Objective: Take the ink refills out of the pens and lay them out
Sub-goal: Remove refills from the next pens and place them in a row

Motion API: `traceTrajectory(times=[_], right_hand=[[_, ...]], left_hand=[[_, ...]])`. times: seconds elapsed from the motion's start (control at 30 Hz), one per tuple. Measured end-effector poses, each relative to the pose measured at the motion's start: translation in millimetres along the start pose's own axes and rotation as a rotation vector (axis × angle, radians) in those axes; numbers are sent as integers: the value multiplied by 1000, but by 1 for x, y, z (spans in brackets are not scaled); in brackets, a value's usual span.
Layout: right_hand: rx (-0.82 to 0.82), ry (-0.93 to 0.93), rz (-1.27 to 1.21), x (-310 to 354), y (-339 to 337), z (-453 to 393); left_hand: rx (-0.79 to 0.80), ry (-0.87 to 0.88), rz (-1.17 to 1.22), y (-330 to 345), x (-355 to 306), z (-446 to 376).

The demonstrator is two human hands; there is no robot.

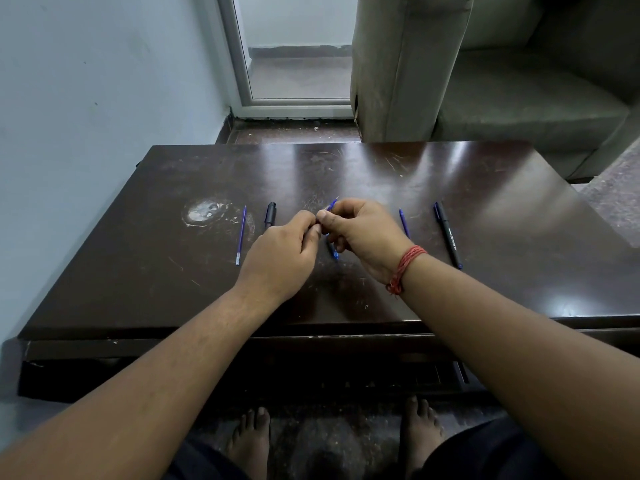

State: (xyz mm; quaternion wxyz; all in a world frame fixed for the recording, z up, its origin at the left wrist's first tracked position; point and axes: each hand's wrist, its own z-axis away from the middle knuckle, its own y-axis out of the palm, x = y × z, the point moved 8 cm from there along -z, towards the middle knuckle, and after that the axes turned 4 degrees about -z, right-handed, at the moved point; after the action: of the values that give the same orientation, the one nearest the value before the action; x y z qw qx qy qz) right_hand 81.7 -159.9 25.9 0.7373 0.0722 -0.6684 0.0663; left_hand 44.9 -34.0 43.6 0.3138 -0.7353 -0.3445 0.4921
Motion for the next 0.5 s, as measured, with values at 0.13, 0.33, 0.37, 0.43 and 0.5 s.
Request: traceTrajectory(times=[0.13,0.33,0.37,0.43,0.5], right_hand=[[-121,-5,-101,11,-13,0],[-421,-66,-436,31,-83,-10],[-461,-78,-425,31,-96,-9],[-507,-92,-366,30,-113,-8],[-512,-92,-300,26,-118,-7]], left_hand=[[12,4,-26,3,1,0],[33,-44,-13,2,12,-1],[33,-50,-12,2,13,-2],[33,-56,-16,2,13,-2],[34,-57,-22,2,13,-3]])
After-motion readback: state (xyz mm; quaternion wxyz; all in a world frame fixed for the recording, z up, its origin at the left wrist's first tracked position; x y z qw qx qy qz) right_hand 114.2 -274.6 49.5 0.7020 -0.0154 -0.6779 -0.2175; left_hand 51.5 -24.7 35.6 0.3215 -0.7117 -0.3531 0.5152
